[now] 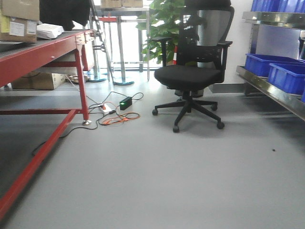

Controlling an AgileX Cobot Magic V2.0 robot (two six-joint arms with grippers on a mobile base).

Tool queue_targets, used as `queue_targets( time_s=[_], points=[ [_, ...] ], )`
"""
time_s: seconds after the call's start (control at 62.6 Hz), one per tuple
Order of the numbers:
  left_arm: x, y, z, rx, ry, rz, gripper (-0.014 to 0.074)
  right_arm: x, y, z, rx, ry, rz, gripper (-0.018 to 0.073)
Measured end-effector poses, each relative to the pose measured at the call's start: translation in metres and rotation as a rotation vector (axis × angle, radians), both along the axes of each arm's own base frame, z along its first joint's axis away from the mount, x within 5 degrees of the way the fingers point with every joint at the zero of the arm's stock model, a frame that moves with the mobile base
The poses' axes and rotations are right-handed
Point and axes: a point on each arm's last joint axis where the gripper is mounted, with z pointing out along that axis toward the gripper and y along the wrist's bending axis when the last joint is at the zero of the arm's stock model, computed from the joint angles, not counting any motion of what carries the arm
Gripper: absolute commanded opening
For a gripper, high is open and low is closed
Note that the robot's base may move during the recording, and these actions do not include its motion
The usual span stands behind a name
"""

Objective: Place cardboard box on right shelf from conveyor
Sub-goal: 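Drive the base away from the conveyor toward the steel shelving rack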

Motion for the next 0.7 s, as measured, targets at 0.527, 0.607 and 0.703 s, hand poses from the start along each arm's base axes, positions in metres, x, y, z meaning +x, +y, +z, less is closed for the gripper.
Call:
queue_targets(
  time_s=[0.527,0.607,0.703],
  points=[
    [0.0,0.0,0.0,0.0,0.0,0.0,-0.0119,0.0,0.0,0.0,0.0,0.0,0.0,0.0226],
    [0.0,0.0,0.0,0.0,0.0,0.0,-0.0119,0.0,0.0,0.0,0.0,0.0,0.0,0.0226],
    [0.0,0.0,0.0,0.0,0.0,0.0,-0.0119,0.0,0.0,0.0,0.0,0.0,0.0,0.0226]
  ],
)
